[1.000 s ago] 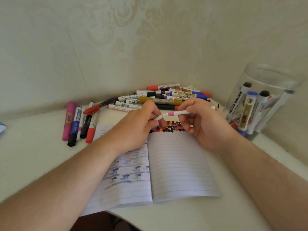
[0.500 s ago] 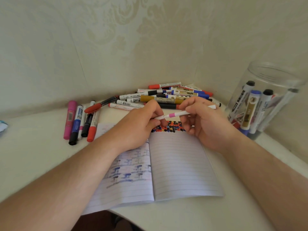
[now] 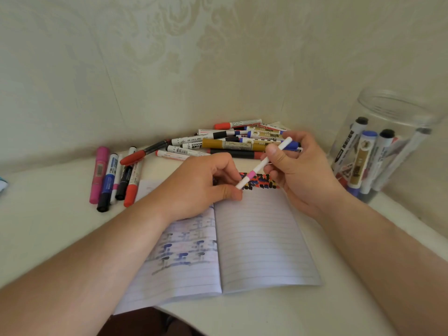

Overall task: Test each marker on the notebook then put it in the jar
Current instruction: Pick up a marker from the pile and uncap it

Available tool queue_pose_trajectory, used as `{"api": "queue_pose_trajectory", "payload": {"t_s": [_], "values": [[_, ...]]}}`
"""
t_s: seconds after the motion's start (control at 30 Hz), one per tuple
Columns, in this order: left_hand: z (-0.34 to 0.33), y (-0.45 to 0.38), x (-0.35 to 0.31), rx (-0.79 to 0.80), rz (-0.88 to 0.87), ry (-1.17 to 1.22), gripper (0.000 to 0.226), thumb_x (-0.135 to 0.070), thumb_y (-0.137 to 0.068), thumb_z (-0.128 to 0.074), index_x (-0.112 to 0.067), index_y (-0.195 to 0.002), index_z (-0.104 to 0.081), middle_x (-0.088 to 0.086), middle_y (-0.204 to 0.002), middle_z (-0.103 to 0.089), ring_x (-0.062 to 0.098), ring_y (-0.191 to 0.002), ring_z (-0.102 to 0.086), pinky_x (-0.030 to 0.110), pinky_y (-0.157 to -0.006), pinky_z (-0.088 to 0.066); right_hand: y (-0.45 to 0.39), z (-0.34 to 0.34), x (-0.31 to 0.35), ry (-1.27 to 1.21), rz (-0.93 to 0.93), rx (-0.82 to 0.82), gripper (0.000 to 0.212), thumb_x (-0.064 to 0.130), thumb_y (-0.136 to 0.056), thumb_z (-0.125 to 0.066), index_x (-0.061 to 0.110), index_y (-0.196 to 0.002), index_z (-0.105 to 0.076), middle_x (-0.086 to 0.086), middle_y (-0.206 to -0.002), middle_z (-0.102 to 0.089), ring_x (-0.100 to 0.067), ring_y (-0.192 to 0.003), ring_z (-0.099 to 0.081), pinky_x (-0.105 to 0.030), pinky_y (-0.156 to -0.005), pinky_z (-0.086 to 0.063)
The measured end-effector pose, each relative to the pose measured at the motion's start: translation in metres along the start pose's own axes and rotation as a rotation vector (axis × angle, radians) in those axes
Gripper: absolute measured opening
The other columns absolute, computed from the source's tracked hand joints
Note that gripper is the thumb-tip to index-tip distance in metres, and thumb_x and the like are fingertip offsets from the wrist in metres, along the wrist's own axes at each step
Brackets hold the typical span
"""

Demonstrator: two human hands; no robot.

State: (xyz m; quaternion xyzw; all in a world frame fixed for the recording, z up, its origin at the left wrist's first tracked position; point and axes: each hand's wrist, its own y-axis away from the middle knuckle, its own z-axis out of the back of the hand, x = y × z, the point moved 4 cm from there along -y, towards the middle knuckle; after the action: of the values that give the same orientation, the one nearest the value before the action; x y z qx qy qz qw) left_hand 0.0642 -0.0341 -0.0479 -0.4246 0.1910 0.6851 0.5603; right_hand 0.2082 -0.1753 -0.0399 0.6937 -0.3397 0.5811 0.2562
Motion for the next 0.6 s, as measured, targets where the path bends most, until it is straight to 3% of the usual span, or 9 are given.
{"api": "queue_pose_trajectory", "payload": {"t_s": [0.1, 0.27, 0.43, 0.53, 0.6], "values": [[-0.005, 0.000, -0.003, 0.047, 0.008, -0.079, 0.029, -0.025, -0.073, -0.092, -0.027, -0.088, -0.067, -0.015, -0.086, -0.076, 0.004, -0.081, -0.070, 0.025, -0.077, -0.055, 0.001, -0.006, -0.006, 0.182, 0.096, -0.012, 0.034, 0.009, -0.098, -0.071, 0.026, -0.112, -0.046, -0.013, -0.083, -0.077, -0.019, -0.057, -0.063, -0.026, -0.054, -0.053], [-0.004, 0.001, -0.001, -0.005, 0.003, -0.225, 0.027, -0.033, -0.074, -0.091, -0.032, -0.079, -0.064, -0.014, -0.083, -0.071, 0.005, -0.079, -0.063, 0.034, -0.073, -0.053, 0.001, -0.012, -0.008, 0.230, 0.123, -0.014, 0.036, 0.009, -0.098, -0.072, 0.027, -0.107, -0.042, -0.011, -0.080, -0.077, -0.019, -0.055, -0.066, -0.027, -0.054, -0.054], [-0.007, 0.000, 0.000, -0.003, 0.008, -0.212, 0.030, -0.029, -0.083, -0.085, -0.038, -0.095, -0.060, -0.016, -0.085, -0.072, 0.002, -0.076, -0.064, 0.028, -0.071, -0.049, 0.007, -0.014, 0.003, 0.235, 0.187, -0.052, 0.034, 0.011, -0.099, -0.071, 0.028, -0.107, -0.043, -0.016, -0.085, -0.074, -0.019, -0.053, -0.067, -0.027, -0.053, -0.057], [-0.005, -0.003, -0.006, -0.155, -0.076, -0.318, 0.016, -0.035, -0.093, -0.072, -0.038, -0.104, -0.062, -0.016, -0.082, -0.071, 0.005, -0.073, -0.064, 0.030, -0.067, -0.051, 0.012, -0.019, 0.004, 0.213, 0.277, 0.011, 0.032, 0.011, -0.102, -0.065, 0.033, -0.105, -0.042, -0.013, -0.098, -0.072, -0.023, -0.067, -0.076, -0.033, -0.061, -0.062], [-0.001, -0.004, -0.011, -0.237, -0.108, -0.460, 0.012, -0.041, -0.098, -0.064, -0.033, -0.106, -0.069, -0.013, -0.083, -0.071, 0.008, -0.075, -0.061, 0.036, -0.069, -0.051, 0.014, -0.020, 0.000, 0.302, 0.354, 0.050, 0.037, 0.012, -0.101, -0.067, 0.039, -0.107, -0.043, -0.002, -0.109, -0.067, -0.023, -0.080, -0.077, -0.039, -0.069, -0.063]]}}
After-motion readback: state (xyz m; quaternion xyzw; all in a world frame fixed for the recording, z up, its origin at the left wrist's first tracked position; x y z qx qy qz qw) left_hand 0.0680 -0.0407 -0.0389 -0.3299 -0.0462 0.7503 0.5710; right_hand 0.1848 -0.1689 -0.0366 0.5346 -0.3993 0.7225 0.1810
